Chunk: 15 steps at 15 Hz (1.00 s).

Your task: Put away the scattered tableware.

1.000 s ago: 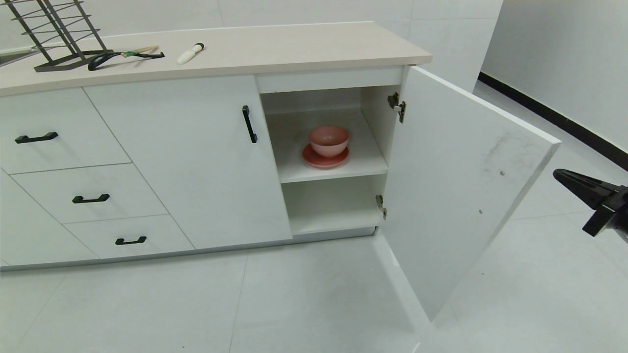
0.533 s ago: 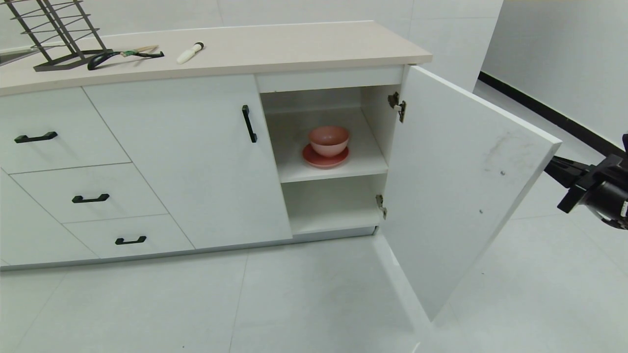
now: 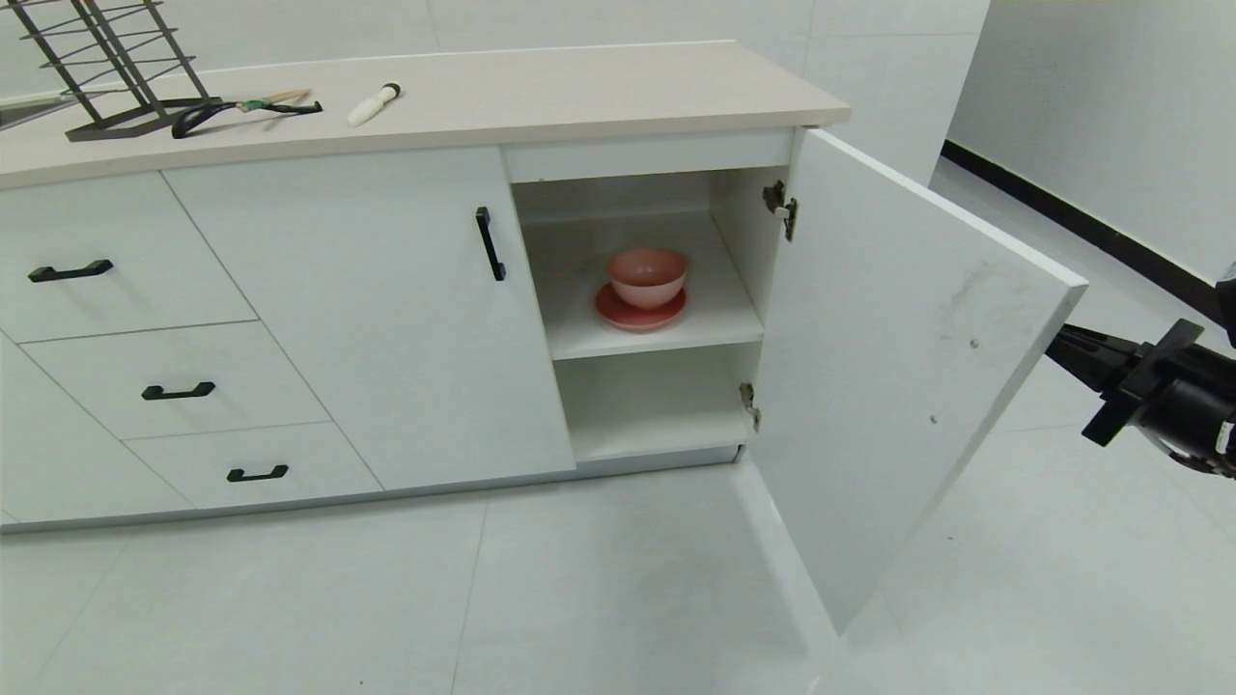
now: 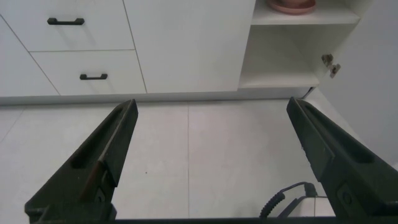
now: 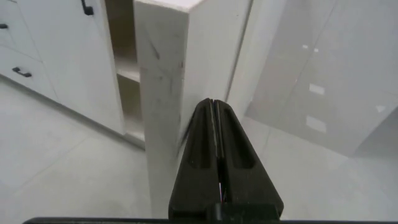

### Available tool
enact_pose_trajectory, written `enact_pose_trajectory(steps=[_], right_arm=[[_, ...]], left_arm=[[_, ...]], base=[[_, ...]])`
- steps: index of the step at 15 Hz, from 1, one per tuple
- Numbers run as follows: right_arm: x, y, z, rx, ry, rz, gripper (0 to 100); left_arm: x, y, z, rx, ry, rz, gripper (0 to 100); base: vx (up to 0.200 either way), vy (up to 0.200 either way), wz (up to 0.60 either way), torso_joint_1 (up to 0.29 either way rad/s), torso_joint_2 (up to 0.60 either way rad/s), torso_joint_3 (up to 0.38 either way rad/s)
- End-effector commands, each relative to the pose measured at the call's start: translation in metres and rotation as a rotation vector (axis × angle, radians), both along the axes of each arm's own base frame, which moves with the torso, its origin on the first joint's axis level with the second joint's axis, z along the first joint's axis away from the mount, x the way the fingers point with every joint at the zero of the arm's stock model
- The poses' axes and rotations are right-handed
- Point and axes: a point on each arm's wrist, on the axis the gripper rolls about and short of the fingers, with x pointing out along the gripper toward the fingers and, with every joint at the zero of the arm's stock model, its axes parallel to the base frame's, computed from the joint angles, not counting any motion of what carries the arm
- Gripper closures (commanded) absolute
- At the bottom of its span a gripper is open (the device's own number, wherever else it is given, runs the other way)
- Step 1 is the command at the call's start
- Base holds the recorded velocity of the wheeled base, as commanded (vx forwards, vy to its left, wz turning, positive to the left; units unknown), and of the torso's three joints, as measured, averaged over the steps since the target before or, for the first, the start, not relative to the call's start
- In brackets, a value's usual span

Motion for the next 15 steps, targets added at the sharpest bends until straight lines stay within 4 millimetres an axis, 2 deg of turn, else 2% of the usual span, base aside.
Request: enact_pose_trajectory(steps=[1,4,7,8,11,15], right_arm=[[-0.024,0.013,0.010,-0.002,-0.043,0.054,100],[-0.025,0.013,0.007,-0.002,-0.029,0.056,100],[-0.007,0.013,-0.002,-0.001,0.008,0.056,100],[0.004,0.014,-0.002,-0.001,0.008,0.058,100],[0.012,0.025,-0.005,0.000,0.018,0.099,100],[0.005,0.053,0.001,0.002,-0.001,0.213,100]], left_arm=[[0.000,0.000,0.000,0.000,0.000,0.001,0],[0.000,0.000,0.000,0.000,0.000,0.001,0],[0.000,0.000,0.000,0.000,0.000,0.001,0],[0.000,0.000,0.000,0.000,0.000,0.001,0],[0.000,0.000,0.000,-0.001,0.000,0.001,0],[0.000,0.000,0.000,0.000,0.000,0.001,0]], base=[[0.000,0.000,0.00,0.000,0.00,0.000],[0.000,0.000,0.00,0.000,0.00,0.000],[0.000,0.000,0.00,0.000,0.00,0.000],[0.000,0.000,0.00,0.000,0.00,0.000],[0.000,0.000,0.00,0.000,0.00,0.000],[0.000,0.000,0.00,0.000,0.00,0.000]])
